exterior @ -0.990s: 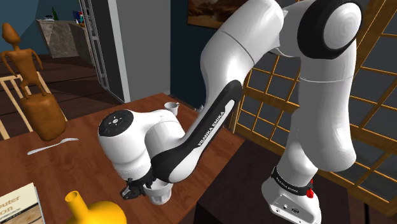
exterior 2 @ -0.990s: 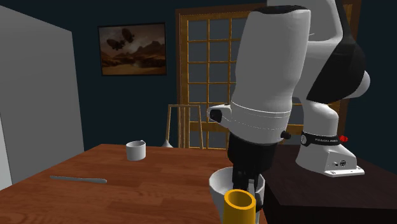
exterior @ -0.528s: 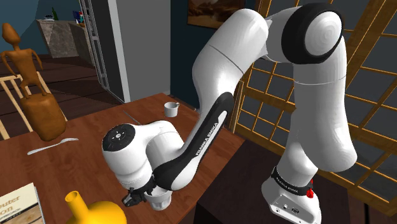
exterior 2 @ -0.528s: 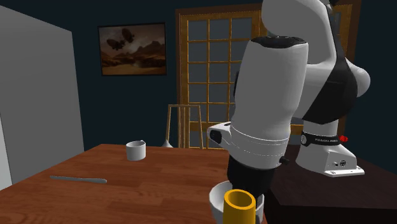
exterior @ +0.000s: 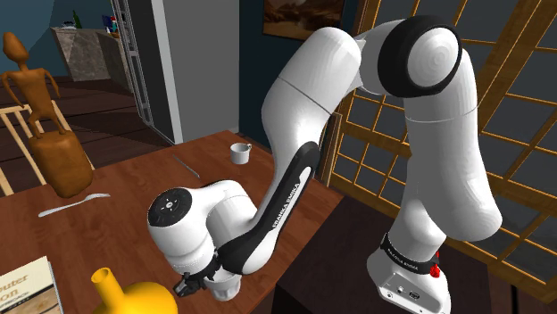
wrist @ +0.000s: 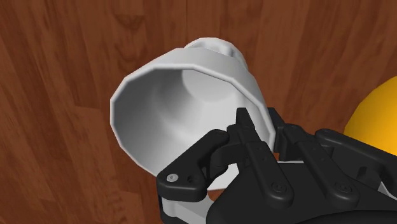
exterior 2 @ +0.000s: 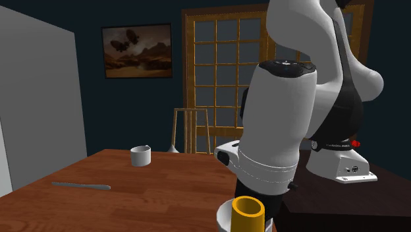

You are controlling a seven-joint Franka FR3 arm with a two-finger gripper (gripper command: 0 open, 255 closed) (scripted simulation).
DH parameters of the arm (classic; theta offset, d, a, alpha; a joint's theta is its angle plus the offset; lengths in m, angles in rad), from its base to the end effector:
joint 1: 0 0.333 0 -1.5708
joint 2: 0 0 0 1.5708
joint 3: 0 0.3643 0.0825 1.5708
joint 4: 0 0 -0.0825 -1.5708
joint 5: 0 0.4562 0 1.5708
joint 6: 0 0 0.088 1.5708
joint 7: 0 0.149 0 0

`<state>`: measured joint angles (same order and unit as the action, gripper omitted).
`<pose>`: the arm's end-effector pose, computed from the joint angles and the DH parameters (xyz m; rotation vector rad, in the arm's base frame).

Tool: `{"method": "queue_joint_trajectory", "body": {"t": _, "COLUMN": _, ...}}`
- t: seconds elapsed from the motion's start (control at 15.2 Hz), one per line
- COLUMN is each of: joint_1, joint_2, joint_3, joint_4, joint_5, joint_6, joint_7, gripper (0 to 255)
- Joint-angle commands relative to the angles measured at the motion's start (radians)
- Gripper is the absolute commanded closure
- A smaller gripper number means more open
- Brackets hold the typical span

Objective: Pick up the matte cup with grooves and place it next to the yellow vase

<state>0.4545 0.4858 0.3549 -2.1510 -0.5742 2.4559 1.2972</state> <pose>0.4189 0.4374 0.1132 2.9579 -0.0646 0.1296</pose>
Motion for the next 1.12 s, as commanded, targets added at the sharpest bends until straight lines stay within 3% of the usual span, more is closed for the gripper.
{"method": "queue_joint_trajectory", "body": {"t": 0.0, "joint_1": 0.001, "joint_2": 0.001, "joint_3": -0.001, "joint_4": 0.0, "joint_5": -0.001, "joint_6": 0.001, "joint_7": 0.001, "gripper": 255}}
{"method": "queue_joint_trajectory", "body": {"t": 0.2, "joint_1": 0.001, "joint_2": 0.001, "joint_3": -0.001, "joint_4": 0.0, "joint_5": -0.001, "joint_6": 0.001, "joint_7": 0.001, "gripper": 255}}
{"method": "queue_joint_trajectory", "body": {"t": 0.26, "joint_1": 0.001, "joint_2": 0.001, "joint_3": -0.001, "joint_4": 0.0, "joint_5": -0.001, "joint_6": 0.001, "joint_7": 0.001, "gripper": 0}}
{"method": "queue_joint_trajectory", "body": {"t": 0.59, "joint_1": 0.001, "joint_2": 0.001, "joint_3": -0.001, "joint_4": 0.0, "joint_5": -0.001, "joint_6": 0.001, "joint_7": 0.001, "gripper": 0}}
{"method": "queue_joint_trajectory", "body": {"t": 0.86, "joint_1": -0.021, "joint_2": -0.098, "joint_3": 0.054, "joint_4": -0.001, "joint_5": 0.082, "joint_6": -0.087, "joint_7": -0.053, "gripper": 0}}
{"method": "queue_joint_trajectory", "body": {"t": 1.06, "joint_1": -0.02, "joint_2": -0.098, "joint_3": 0.054, "joint_4": -0.001, "joint_5": 0.083, "joint_6": -0.087, "joint_7": -0.053, "gripper": 0}}
